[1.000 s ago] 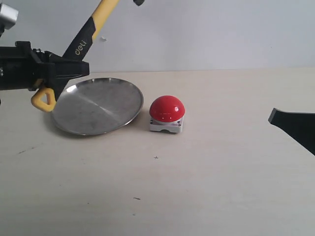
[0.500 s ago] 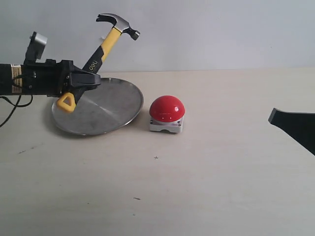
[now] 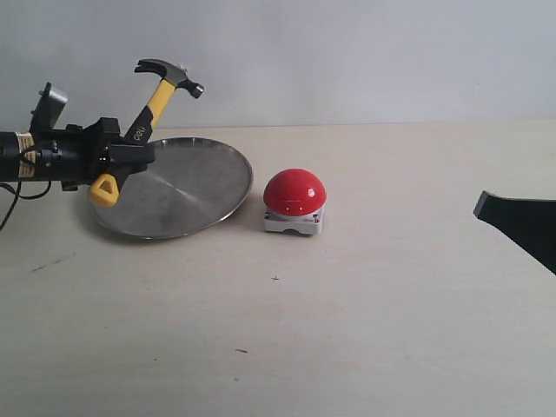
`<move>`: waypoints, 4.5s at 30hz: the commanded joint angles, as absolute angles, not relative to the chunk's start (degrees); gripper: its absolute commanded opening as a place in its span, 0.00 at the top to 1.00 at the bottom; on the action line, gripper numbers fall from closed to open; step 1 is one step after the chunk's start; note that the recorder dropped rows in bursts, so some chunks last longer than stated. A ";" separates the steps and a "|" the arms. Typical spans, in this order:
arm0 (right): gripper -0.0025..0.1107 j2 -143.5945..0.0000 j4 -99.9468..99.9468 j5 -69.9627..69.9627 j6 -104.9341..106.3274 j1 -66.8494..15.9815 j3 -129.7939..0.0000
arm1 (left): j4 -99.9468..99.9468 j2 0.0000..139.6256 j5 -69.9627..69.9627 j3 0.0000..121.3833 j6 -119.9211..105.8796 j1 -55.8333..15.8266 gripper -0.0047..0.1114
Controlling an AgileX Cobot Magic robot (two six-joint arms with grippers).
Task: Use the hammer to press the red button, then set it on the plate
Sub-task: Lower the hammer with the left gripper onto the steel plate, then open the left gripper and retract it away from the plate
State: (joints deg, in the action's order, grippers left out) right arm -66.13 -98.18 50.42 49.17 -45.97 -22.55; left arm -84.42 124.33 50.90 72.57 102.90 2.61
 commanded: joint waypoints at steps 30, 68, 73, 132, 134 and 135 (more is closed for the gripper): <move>0.98 -65.96 -98.02 50.74 49.12 -45.97 -22.34 | -88.00 123.75 43.18 73.50 103.93 -1.96 0.96; 0.98 -65.96 -98.02 50.74 49.12 -45.97 -22.34 | -83.50 128.84 46.19 73.50 100.03 1.57 0.96; 0.98 -65.96 -98.02 50.74 49.12 -45.97 -22.34 | -83.33 129.21 45.28 73.50 98.90 0.62 0.96; 0.98 -65.96 -98.02 50.74 49.12 -45.97 -22.34 | -86.59 129.32 41.83 73.50 105.52 0.62 0.33; 0.98 -65.96 -98.02 50.74 49.12 -45.97 -22.34 | -86.48 128.75 42.46 73.50 105.38 0.87 0.33; 0.98 -65.96 -98.02 50.74 49.12 -45.97 -22.34 | -86.48 128.16 42.80 73.50 105.38 1.13 0.34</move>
State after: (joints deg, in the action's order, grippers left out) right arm -66.13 -98.18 50.42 49.17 -45.97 -22.55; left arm -86.92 129.56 42.14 73.28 105.18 0.81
